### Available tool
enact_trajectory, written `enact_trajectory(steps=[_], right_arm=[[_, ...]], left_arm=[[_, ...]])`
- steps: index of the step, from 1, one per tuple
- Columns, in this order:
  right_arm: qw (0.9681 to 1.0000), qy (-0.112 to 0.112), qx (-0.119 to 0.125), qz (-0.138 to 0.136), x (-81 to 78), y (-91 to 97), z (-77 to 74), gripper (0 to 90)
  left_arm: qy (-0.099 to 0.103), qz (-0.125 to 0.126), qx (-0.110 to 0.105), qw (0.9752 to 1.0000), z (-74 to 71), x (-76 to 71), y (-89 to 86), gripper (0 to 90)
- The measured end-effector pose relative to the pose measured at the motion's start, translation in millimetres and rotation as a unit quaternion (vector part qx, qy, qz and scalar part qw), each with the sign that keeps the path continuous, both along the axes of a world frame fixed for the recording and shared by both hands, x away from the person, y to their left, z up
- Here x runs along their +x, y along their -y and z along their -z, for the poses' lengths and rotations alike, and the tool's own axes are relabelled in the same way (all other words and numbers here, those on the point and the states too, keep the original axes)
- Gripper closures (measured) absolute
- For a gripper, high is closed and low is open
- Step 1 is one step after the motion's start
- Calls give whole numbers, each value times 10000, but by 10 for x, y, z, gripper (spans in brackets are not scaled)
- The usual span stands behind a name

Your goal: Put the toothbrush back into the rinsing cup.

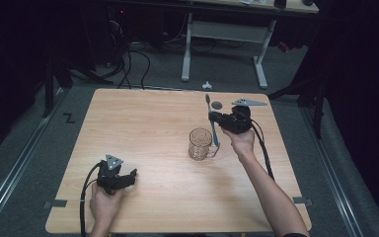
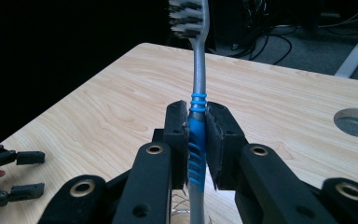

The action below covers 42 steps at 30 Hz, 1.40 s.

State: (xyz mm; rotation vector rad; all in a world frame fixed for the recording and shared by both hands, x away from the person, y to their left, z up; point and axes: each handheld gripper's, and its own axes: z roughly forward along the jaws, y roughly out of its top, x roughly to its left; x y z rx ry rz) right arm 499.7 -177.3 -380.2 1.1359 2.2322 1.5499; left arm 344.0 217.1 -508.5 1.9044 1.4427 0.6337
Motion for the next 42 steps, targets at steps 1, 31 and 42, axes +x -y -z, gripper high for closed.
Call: enact_trajectory(steps=[1,31,42], right_arm=[[10000,14,-2,-3,-10,15,-10,794],[9999,65,-101,-102,-197,172,-44,795],[9998,86,-143,-80,-245,224,-16,795]], left_arm=[[-1,0,1,10000,0,0,0,241],[-1,3,2,10000,0,0,0,241],[-1,3,6,10000,0,0,0,241]])
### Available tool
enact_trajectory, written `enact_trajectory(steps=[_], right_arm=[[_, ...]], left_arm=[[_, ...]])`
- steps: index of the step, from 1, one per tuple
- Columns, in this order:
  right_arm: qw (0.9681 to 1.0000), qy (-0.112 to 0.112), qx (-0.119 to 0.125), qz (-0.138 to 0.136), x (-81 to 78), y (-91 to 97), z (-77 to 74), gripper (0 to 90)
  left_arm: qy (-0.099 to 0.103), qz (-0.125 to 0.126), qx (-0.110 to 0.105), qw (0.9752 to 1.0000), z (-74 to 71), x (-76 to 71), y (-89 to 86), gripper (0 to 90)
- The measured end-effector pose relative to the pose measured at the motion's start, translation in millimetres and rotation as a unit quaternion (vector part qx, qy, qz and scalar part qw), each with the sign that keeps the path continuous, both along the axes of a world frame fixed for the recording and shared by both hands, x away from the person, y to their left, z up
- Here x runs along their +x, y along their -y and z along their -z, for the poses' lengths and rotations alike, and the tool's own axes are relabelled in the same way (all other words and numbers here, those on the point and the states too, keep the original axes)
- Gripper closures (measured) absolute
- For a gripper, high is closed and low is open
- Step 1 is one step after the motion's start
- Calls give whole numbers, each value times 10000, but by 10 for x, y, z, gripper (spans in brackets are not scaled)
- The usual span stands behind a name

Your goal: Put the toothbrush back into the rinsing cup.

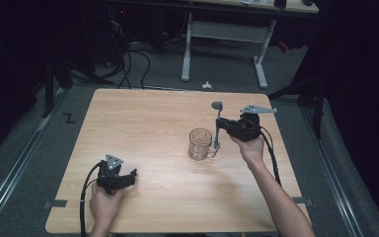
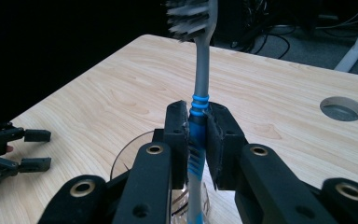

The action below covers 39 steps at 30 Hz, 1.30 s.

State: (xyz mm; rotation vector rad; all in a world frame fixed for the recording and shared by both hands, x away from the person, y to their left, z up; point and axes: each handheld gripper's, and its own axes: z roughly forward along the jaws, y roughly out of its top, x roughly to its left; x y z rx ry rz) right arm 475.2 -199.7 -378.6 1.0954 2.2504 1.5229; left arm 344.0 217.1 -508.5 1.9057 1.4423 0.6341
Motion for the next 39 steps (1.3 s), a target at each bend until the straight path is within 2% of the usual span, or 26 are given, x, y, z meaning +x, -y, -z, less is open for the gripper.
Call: enact_trajectory(steps=[11,20,29,36,39], right_arm=[[10000,-15,-72,-18,-55,47,17,794],[9995,135,-274,-34,-118,20,2,793],[9992,166,-365,-51,-155,20,2,793],[9992,86,-391,-7,-181,53,108,793],[9989,122,-446,-12,-187,43,115,793]], left_arm=[[0,0,1,10000,0,0,0,241],[0,-1,1,10000,0,0,1,241],[0,-1,-1,10000,0,0,0,241],[1,-1,0,10000,0,0,1,241],[0,0,0,10000,0,0,1,241]])
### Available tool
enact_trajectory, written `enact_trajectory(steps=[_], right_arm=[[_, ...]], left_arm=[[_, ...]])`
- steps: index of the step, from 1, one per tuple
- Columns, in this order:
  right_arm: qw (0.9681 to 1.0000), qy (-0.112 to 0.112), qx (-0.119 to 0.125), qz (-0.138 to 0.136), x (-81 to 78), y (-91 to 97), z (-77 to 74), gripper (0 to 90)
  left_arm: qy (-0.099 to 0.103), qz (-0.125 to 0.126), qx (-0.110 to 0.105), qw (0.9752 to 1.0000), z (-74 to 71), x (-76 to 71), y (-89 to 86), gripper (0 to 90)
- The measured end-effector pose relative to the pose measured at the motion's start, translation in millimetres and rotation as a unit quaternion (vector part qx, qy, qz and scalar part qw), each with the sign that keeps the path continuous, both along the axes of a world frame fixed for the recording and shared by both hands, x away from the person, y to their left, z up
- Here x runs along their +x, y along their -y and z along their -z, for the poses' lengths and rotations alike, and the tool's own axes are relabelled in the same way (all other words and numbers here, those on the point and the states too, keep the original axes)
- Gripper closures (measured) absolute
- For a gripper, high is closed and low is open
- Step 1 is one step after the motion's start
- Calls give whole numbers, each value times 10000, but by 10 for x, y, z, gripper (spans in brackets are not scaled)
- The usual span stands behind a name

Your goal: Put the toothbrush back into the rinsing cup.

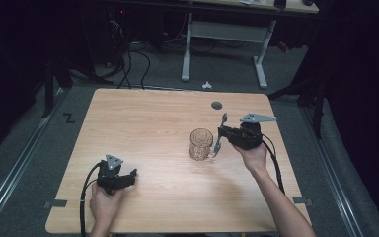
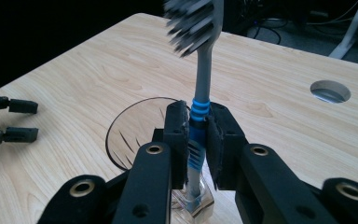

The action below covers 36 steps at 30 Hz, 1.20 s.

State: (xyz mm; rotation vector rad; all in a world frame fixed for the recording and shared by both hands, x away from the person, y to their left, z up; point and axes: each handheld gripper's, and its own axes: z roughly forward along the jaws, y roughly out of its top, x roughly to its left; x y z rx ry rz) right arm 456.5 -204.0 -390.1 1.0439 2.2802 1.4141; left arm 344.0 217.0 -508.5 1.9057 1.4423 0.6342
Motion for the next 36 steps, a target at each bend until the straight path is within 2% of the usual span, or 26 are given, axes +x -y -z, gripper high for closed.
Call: enact_trajectory(steps=[16,36], right_arm=[[9998,50,-205,-17,-13,-81,63,793],[9995,-99,-303,4,23,-127,175,791]], left_arm=[[1,5,0,10000,0,0,1,241],[1,4,-1,10000,0,0,1,241]])
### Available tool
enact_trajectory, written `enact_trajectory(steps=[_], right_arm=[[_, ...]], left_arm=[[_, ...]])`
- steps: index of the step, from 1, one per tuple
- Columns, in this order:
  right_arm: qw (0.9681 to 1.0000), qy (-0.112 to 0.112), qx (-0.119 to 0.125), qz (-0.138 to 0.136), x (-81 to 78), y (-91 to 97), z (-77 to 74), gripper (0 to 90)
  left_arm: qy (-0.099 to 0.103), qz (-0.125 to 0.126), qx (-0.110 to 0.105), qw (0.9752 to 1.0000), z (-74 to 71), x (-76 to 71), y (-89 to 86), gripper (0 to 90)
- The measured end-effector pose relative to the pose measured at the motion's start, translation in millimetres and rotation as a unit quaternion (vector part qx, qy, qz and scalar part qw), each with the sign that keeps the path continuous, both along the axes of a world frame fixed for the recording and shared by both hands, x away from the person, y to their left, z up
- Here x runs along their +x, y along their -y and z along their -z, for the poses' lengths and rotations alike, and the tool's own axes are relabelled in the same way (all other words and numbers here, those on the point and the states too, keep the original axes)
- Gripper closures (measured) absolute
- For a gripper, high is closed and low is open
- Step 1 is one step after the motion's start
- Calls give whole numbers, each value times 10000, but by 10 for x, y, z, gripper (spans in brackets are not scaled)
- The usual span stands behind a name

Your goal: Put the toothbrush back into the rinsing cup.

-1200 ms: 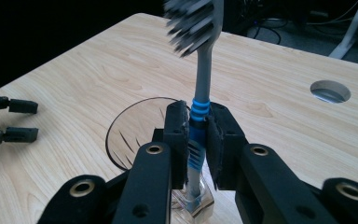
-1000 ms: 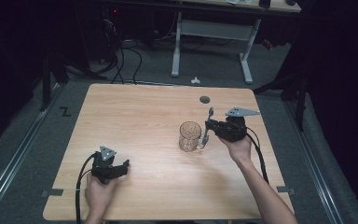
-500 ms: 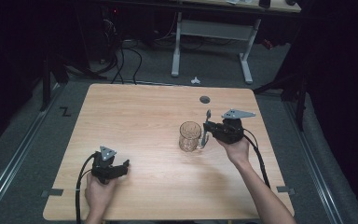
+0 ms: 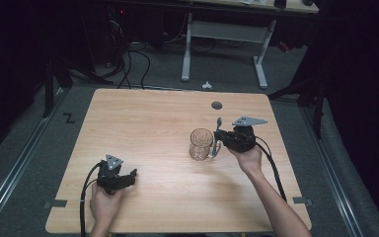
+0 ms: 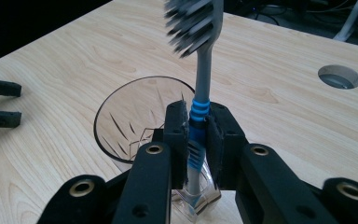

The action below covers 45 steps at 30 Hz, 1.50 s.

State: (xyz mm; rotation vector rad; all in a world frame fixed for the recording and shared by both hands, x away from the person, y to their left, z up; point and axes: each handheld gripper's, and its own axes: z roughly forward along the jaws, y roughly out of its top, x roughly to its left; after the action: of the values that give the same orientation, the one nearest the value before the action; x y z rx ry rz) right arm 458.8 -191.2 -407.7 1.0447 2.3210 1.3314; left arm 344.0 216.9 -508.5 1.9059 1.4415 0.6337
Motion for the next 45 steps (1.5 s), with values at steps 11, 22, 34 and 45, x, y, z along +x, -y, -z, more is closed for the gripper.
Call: enact_trajectory(steps=[11,22,34,45], right_arm=[[9999,-120,-62,-1,23,-8,33,785],[9997,-225,-78,-11,44,-23,68,768],[9994,-350,-8,-64,52,-9,61,636],[9996,-266,31,-58,-2,44,-21,583]], left_arm=[[0,1,0,10000,0,0,0,241],[-3,-4,3,10000,0,0,-1,239],[-2,-4,3,10000,0,0,0,239],[-2,-3,4,10000,0,0,0,239]])
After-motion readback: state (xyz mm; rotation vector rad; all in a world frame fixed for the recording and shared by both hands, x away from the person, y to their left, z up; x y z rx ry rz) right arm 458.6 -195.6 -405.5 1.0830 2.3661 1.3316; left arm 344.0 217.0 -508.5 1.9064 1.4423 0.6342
